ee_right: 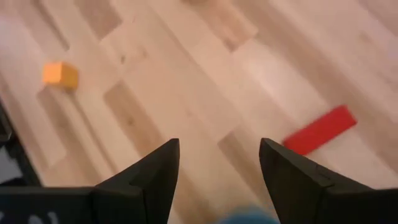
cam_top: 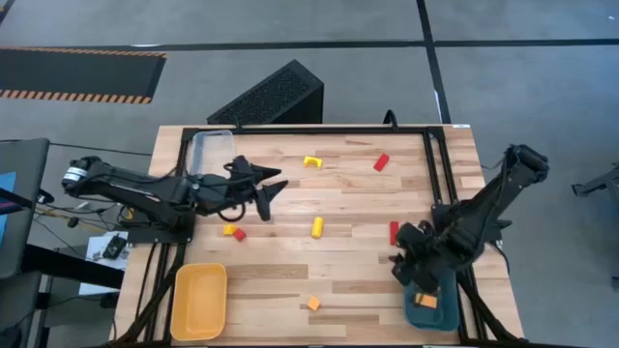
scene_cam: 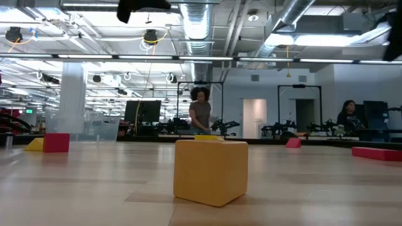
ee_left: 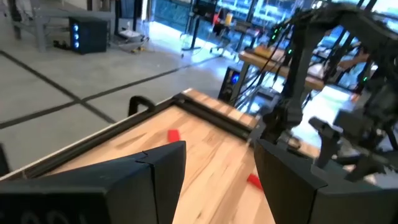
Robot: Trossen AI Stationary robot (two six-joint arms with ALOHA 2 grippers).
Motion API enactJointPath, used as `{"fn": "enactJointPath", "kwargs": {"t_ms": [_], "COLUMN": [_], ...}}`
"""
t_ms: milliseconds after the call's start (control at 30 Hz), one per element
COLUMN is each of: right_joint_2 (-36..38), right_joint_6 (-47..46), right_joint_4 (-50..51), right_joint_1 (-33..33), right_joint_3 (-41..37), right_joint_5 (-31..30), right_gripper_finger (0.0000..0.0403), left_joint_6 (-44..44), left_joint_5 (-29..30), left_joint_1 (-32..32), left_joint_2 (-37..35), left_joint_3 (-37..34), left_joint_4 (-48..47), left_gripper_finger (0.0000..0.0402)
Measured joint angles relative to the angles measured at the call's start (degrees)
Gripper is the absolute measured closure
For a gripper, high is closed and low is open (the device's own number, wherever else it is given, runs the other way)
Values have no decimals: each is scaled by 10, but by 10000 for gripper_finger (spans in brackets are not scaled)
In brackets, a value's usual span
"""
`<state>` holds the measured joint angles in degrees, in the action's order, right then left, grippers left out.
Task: Sort & place blocks by color
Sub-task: Put the orange block in the dark green bin
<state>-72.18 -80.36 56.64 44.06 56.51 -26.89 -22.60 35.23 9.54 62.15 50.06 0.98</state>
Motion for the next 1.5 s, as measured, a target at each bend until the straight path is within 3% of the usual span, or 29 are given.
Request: {"fn": "enactJointPath", "kwargs": {"t_ms": [367, 667, 1000, 1167, 1333, 1500], "right_joint_2": [-2, -2, -24, -82, -169, -240], "right_joint_6": [237, 238, 311, 240, 230, 219], "right_joint_4": [-260, -293, -476, -478, -461, -418], "right_joint_1": [-134, -208, -240, -257, -246, -207], "right_joint_3": [0, 0, 0, 34, 92, 162], "right_joint_5": [33, 59, 61, 78, 133, 138], "right_gripper_finger": [159, 159, 181, 215, 239, 245], "left_joint_6": [-118, -67, 25, 67, 145, 175], "left_joint_5": [-7, -58, -109, -113, -172, -217], "left_joint_1": [1, 11, 10, 10, 10, 10], "left_joint_2": [-69, -71, -71, -70, -58, -46], "left_joint_3": [0, 0, 0, 0, 0, -2], "left_joint_4": [-207, -241, -306, -318, -296, -298], "left_gripper_finger": [219, 219, 219, 219, 219, 219]}}
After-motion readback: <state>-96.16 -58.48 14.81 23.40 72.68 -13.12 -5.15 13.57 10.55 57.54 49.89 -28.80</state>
